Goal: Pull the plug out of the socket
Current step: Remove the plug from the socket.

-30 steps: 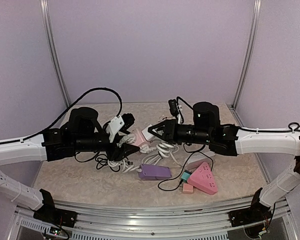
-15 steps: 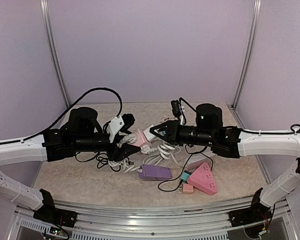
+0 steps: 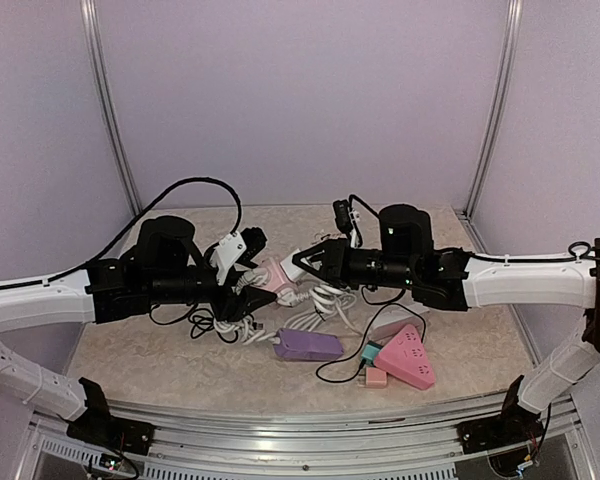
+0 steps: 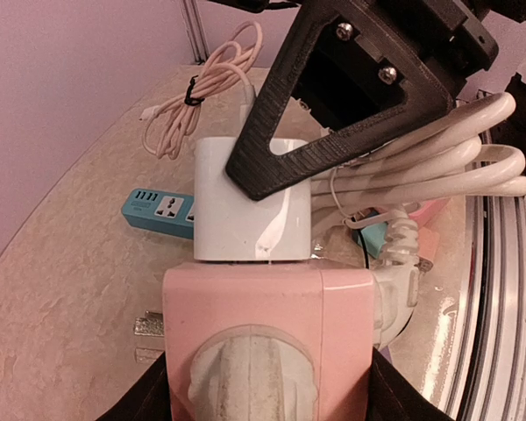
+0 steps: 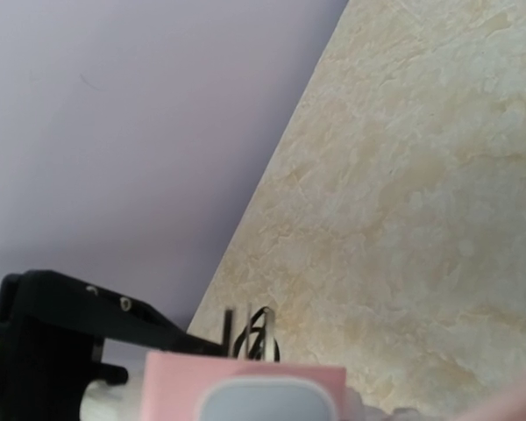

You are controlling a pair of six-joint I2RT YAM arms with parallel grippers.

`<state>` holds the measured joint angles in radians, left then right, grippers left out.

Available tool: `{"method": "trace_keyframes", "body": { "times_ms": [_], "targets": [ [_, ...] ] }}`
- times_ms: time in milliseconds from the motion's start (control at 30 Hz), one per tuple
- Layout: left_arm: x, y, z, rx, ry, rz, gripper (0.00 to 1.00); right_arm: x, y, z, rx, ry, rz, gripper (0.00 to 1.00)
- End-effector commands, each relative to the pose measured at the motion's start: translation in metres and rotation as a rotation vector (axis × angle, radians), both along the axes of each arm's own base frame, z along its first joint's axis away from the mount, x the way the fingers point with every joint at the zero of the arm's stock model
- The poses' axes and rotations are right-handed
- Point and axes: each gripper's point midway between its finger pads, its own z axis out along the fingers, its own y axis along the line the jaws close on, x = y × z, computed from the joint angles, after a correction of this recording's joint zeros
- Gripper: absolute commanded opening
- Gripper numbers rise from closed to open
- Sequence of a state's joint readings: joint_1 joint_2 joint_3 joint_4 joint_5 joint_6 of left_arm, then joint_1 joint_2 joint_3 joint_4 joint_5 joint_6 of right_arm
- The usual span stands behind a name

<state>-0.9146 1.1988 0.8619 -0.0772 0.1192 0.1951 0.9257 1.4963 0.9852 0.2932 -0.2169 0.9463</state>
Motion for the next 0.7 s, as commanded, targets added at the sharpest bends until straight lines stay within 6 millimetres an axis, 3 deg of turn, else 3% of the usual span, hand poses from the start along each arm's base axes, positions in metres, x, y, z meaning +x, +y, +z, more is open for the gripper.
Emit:
{"method": "trace_keyframes", "body": {
  "times_ms": [0, 133, 467, 667],
  "targets": [
    [0.021, 0.007, 0.060, -0.188, -0.087, 0.054, 0.05, 0.033, -0.020, 0.009, -0.050, -0.109, -0.112, 0.00],
    [0.027, 0.012, 0.066, -0.227, -0.062, 0.055, 0.05, 0.031, -0.020, 0.005, -0.090, -0.143, -0.093, 0.00],
    [0.048, 0.019, 0.051, -0.164, -0.055, 0.129, 0.04, 0.037, -0.017, 0.007, -0.174, -0.160, -0.133, 0.00],
    [0.036, 0.021, 0.060, -0.216, -0.082, 0.086, 0.04, 0.040, -0.034, 0.015, 0.059, -0.089, -0.095, 0.00]
  ]
}}
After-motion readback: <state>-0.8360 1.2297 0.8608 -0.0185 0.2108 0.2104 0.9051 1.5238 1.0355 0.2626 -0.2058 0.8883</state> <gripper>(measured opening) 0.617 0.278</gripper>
